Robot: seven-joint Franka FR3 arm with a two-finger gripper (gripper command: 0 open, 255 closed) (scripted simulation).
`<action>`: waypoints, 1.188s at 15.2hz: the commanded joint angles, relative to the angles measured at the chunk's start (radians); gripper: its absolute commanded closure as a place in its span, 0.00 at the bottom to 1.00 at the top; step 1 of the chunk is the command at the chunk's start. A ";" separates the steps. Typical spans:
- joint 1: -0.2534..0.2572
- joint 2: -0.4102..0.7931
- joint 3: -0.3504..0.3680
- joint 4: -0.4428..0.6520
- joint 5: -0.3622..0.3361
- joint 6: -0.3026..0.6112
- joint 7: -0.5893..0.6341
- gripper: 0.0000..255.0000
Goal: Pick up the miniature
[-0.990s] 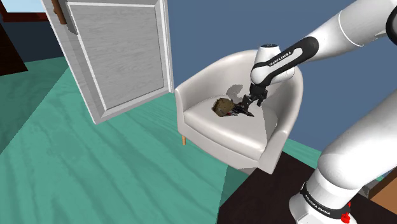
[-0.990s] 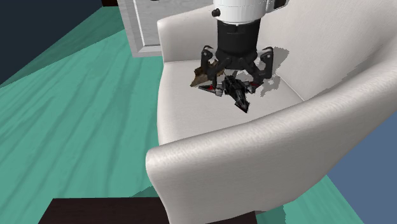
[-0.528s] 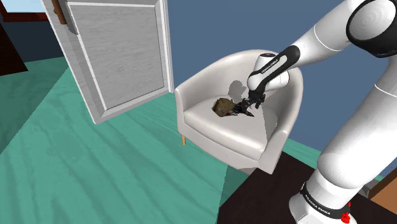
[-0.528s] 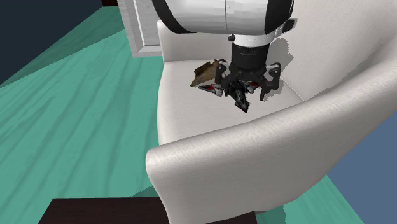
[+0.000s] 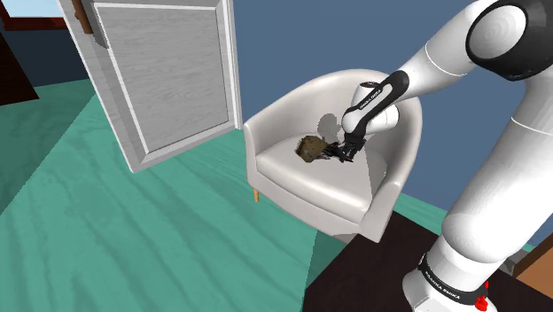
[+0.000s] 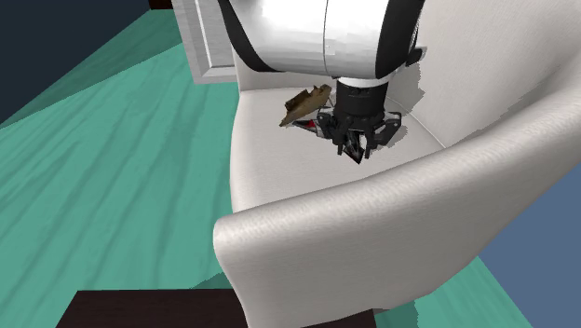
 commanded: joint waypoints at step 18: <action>-0.002 -0.109 0.000 0.032 -0.040 -0.146 0.024 1.00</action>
